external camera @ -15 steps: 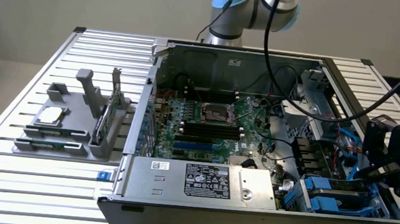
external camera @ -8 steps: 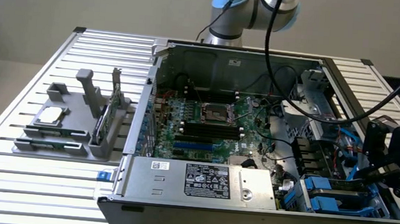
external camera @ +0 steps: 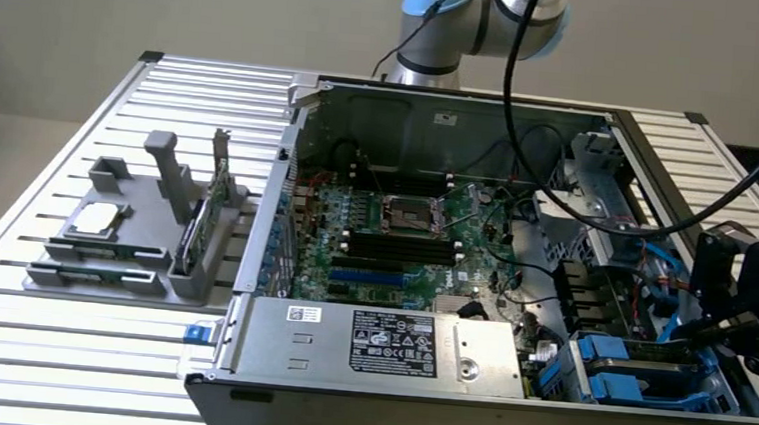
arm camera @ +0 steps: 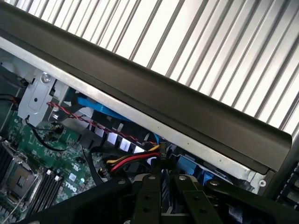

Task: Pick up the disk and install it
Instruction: 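Insert the first disk wire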

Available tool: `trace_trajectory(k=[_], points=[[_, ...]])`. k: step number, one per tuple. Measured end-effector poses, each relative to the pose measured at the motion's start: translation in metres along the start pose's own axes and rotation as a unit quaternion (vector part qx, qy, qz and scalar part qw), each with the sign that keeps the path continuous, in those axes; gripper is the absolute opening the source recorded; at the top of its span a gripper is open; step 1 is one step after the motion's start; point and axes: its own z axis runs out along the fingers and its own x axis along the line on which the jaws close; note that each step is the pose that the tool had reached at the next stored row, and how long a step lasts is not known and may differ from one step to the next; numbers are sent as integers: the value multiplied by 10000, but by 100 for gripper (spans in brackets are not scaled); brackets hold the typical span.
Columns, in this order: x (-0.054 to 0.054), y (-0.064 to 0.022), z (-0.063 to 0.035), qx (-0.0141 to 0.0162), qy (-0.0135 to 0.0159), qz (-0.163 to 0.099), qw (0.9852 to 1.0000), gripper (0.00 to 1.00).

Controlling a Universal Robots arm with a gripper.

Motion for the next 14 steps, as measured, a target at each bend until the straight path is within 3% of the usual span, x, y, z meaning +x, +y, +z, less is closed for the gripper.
trace_trajectory(k=[6,14], points=[[3,4,-20,50,24,15,10000,16],[63,-14,-183,102,50,30,9999,16]])
